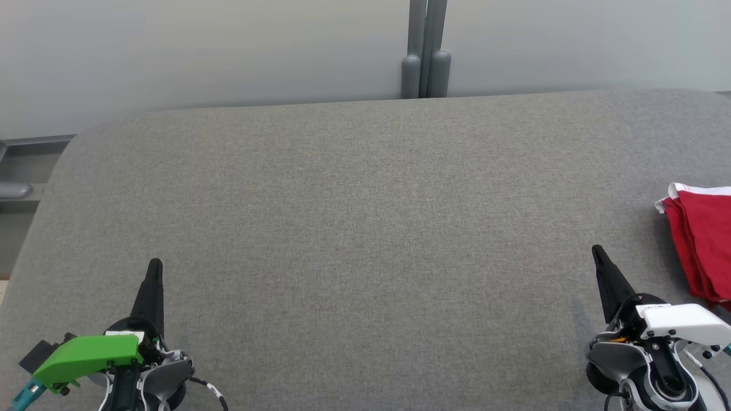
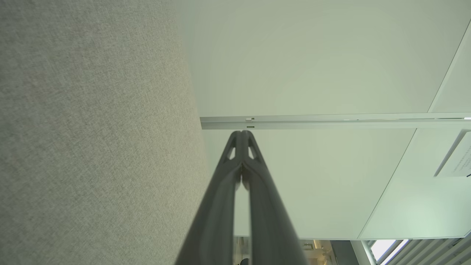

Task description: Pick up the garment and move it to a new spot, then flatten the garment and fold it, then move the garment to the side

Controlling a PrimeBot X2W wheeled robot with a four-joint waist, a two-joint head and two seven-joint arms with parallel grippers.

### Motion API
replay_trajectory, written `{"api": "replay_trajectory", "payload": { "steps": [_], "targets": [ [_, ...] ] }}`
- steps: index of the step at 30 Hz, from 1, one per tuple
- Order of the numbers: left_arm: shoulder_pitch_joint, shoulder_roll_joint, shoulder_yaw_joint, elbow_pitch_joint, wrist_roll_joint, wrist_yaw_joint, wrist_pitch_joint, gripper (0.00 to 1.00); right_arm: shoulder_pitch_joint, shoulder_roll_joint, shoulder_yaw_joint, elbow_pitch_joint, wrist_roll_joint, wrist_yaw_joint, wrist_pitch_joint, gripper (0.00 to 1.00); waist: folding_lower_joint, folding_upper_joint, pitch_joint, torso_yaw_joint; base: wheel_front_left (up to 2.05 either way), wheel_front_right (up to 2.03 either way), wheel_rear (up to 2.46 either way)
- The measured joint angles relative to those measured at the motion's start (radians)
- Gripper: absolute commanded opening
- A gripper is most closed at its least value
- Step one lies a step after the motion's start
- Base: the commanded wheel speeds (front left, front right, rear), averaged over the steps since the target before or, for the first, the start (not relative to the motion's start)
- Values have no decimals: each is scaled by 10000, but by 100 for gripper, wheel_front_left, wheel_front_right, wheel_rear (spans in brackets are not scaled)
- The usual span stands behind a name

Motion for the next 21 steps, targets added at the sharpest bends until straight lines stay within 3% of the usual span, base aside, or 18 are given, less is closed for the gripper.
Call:
{"api": "replay_trajectory", "payload": {
  "steps": [21],
  "targets": [
    [-1,0,0,0,0,0,0,0,-1,0,0,0,0,0,0,0,0,0,0,0,0,0,0]
  ]
}}
